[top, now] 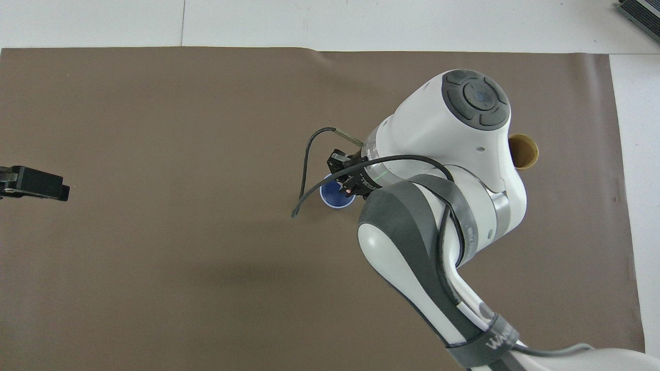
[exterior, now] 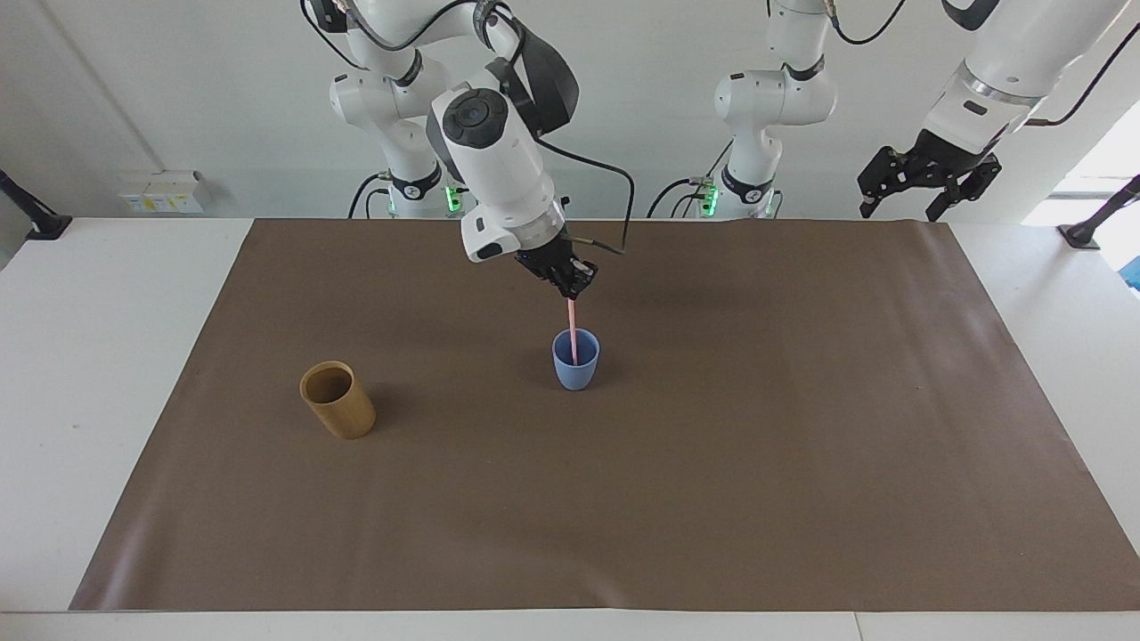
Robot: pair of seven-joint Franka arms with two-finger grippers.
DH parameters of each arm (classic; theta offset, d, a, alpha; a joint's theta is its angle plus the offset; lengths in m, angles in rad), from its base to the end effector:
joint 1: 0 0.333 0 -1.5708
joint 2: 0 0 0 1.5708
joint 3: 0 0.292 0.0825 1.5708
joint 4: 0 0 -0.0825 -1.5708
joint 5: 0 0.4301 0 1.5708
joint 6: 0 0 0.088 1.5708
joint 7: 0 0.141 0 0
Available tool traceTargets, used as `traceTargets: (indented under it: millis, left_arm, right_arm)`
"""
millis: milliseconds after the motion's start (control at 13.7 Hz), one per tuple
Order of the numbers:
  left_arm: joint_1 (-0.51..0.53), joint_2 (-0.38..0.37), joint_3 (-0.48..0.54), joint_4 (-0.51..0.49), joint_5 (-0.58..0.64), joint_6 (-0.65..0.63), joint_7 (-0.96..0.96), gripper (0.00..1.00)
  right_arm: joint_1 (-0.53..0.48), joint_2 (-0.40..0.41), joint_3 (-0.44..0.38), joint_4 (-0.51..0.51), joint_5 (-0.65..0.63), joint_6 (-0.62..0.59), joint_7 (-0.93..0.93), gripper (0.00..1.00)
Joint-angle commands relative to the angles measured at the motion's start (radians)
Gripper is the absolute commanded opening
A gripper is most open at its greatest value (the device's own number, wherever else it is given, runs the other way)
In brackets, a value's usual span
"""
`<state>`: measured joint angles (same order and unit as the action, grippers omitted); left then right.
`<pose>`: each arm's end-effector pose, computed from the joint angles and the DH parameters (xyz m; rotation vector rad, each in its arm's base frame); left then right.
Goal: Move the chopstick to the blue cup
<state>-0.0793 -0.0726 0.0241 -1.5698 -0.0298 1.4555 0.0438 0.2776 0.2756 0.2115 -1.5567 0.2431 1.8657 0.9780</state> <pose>0.5649 -0.0353 0.5996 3.1057 -0.1584 -0.0652 0.6007 0.3372 0.4305 -2.7757 0.8048 0.2420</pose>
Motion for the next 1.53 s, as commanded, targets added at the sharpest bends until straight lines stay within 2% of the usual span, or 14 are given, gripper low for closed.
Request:
traceTargets:
  millis: [0,511,657,949,1242,1461]
  left_arm:
    - [0.01,-0.015,-0.007,-0.006,0.014,-0.015,0.005,1.0]
    - [0.01,-0.015,-0.007,-0.006,0.016,-0.015,0.005,1.0]
    - [0.009,-0.016,-0.007,-0.006,0.014,-0.015,0.005,1.0]
    - [0.009,-0.015,-0.007,-0.006,0.014,-0.015,0.005,1.0]
    - [0.01,-0.016,-0.007,-0.006,0.014,-0.015,0.005,1.0]
    - [0.009,-0.016,-0.007,-0.007,0.014,-0.015,0.005,1.0]
  right_arm:
    - [-0.014,-0.006,0.012,0.006,-0.071,0.023,-0.004,1.0]
    - [-0.015,-0.042,0.009,0.023,-0.091,0.023,-0.08,1.0]
    - [-0.031,-0.052,0.0,0.056,-0.131,0.021,-0.175,1.0]
    - [-0.136,-0.146,0.002,0.043,-0.241,-0.008,-0.391,1.0]
    - [-0.209,-0.243,-0.014,0.043,-0.255,-0.21,-0.559,1.0]
    - [-0.219,-0.291,-0.096,0.05,-0.269,-0.327,-0.677,1.0]
